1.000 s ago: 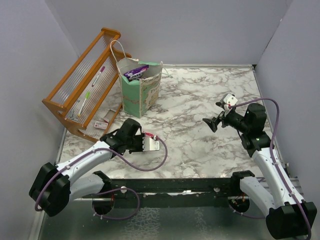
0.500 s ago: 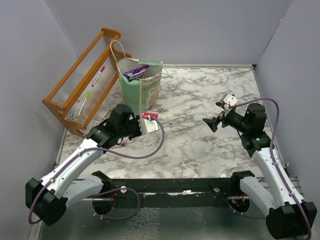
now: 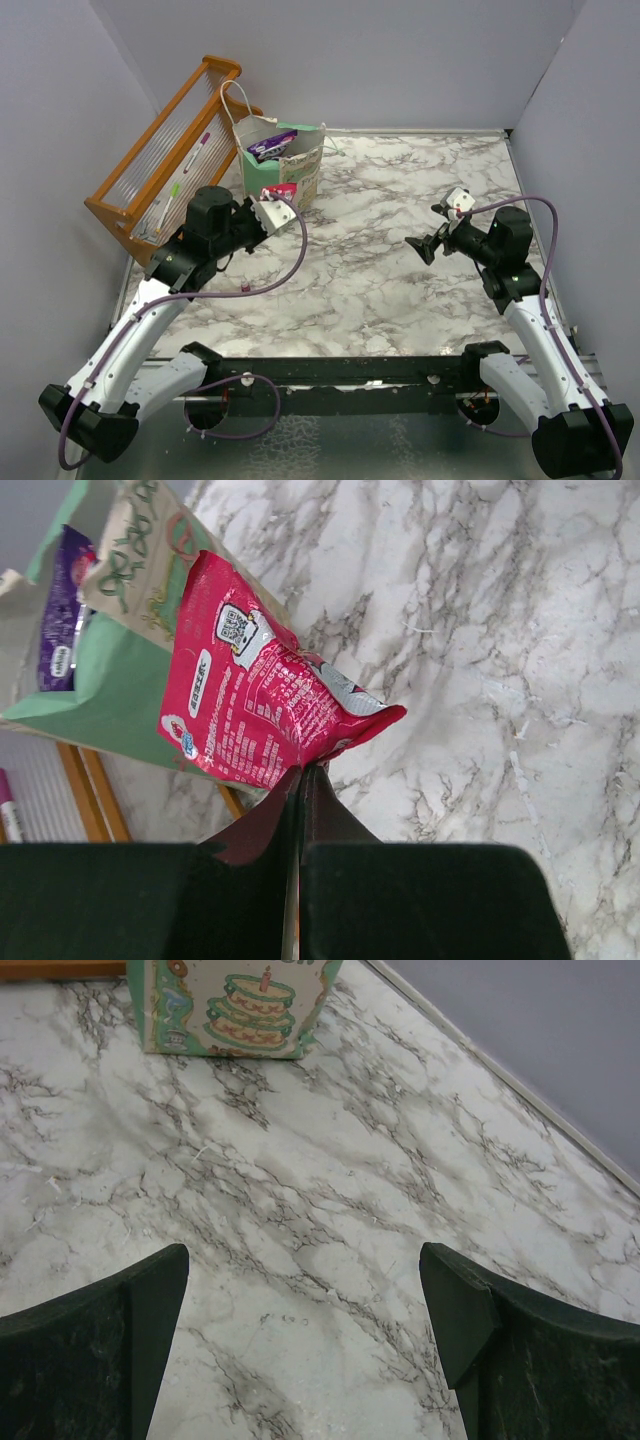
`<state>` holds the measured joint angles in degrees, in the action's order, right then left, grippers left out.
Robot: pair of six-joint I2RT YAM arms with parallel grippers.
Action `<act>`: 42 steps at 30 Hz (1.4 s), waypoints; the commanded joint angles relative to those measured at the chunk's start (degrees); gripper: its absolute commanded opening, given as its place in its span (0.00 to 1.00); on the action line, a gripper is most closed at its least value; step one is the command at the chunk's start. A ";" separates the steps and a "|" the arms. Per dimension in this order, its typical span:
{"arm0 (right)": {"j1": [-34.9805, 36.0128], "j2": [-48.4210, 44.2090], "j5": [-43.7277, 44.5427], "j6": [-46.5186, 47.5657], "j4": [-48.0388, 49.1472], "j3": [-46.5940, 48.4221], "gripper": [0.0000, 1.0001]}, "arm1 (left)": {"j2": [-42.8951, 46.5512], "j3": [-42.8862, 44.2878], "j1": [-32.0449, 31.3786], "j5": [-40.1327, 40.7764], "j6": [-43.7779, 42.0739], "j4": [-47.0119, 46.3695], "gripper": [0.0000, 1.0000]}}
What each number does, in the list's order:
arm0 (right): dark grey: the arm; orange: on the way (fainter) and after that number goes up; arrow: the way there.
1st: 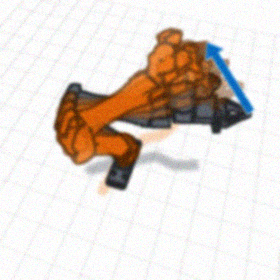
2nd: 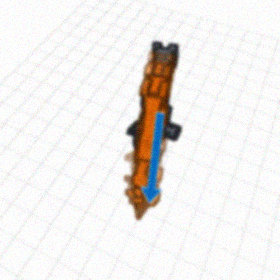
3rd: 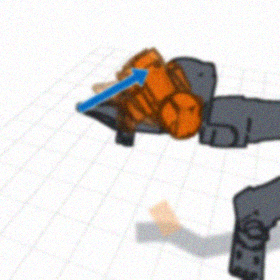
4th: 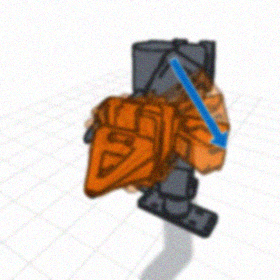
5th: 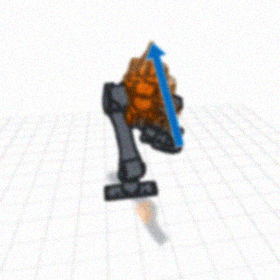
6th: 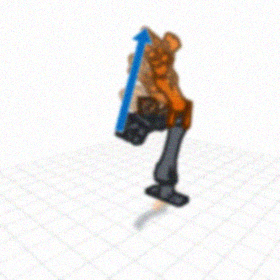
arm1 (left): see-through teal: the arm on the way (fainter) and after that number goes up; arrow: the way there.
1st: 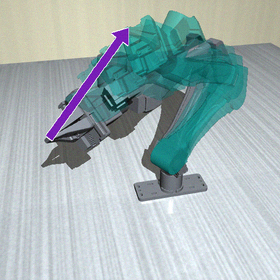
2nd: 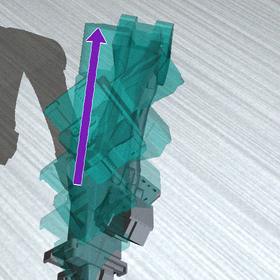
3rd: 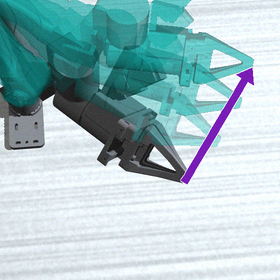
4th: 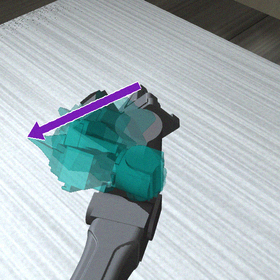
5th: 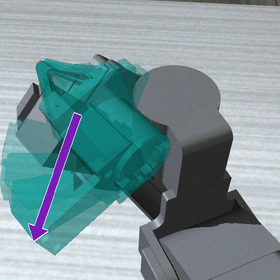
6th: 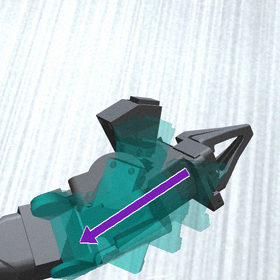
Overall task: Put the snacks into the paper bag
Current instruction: Pick up the snack from the center of the board, then place the snack in the paper bag.
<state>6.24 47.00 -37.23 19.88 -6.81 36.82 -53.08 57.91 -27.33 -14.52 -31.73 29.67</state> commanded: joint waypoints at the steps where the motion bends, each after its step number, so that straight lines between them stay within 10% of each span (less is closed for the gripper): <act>1: -0.44 -0.33 -1.35 0.95 1.52 -0.59 0.99 | -1.25 5.05 0.26 8.79 1.99 -3.29 0.00; 16: -0.44 -0.38 -2.22 0.92 1.36 -0.56 0.99 | -17.72 21.42 4.80 14.34 0.03 -8.39 0.00; 42: -0.44 -0.80 -3.17 1.38 1.29 -0.80 0.99 | -42.51 41.13 17.93 -10.48 25.69 1.69 0.00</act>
<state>6.24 46.92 -38.89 20.43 -6.81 36.62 -93.93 96.33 -10.74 -16.49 -11.51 29.34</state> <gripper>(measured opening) 0.994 0.010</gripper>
